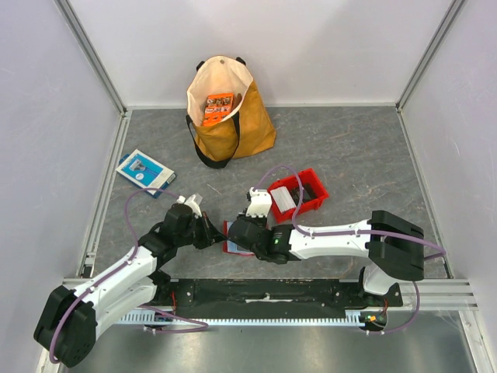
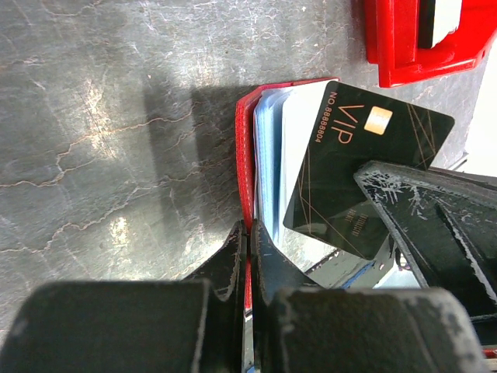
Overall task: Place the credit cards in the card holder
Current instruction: Insert the credit card into the card holder.
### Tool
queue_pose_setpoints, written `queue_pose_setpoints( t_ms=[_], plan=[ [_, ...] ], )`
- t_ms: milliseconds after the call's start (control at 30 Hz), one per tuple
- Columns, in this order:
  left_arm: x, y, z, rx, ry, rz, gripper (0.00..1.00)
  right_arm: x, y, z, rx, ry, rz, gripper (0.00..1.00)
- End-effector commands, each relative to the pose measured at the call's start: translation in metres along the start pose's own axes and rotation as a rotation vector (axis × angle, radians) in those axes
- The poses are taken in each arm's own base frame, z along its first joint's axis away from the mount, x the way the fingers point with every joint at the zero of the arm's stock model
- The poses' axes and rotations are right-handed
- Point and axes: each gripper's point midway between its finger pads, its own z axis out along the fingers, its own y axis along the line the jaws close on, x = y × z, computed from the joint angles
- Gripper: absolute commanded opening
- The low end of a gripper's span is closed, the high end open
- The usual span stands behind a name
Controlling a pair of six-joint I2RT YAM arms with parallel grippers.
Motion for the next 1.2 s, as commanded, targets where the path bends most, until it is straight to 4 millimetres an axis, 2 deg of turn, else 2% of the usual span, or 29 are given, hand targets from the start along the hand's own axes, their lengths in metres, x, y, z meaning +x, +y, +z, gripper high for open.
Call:
queue_pose_setpoints(
  t_ms=[0,67,300,500,567,733,967,1167],
  plan=[
    [-0.002,-0.007,-0.001,0.033,-0.008,0.012,0.02,-0.023,0.002,-0.01,0.032,-0.055,-0.023,0.0],
    [-0.002,-0.007,-0.001,0.035,-0.008,0.011,0.02,-0.022,0.004,-0.01,0.031,-0.048,-0.031,0.0],
    [-0.003,-0.013,-0.002,0.059,-0.009,0.01,0.02,-0.021,0.028,-0.008,0.011,-0.042,-0.089,0.0],
    [-0.004,-0.016,-0.004,0.068,-0.013,0.011,0.02,-0.029,0.032,-0.014,0.117,-0.078,-0.236,0.0],
    [-0.004,-0.016,-0.004,0.07,-0.014,0.011,0.02,-0.026,0.033,-0.012,0.134,-0.066,-0.263,0.0],
    [-0.003,-0.015,-0.003,0.07,-0.014,0.009,0.02,-0.021,0.036,-0.01,0.129,-0.055,-0.261,0.0],
    [-0.002,-0.012,-0.003,0.064,-0.012,0.007,0.02,-0.028,0.039,-0.015,0.107,-0.069,-0.228,0.0],
    [-0.002,-0.015,-0.003,0.07,-0.013,0.01,0.02,-0.015,0.039,-0.006,0.108,-0.048,-0.225,0.0]
  ],
)
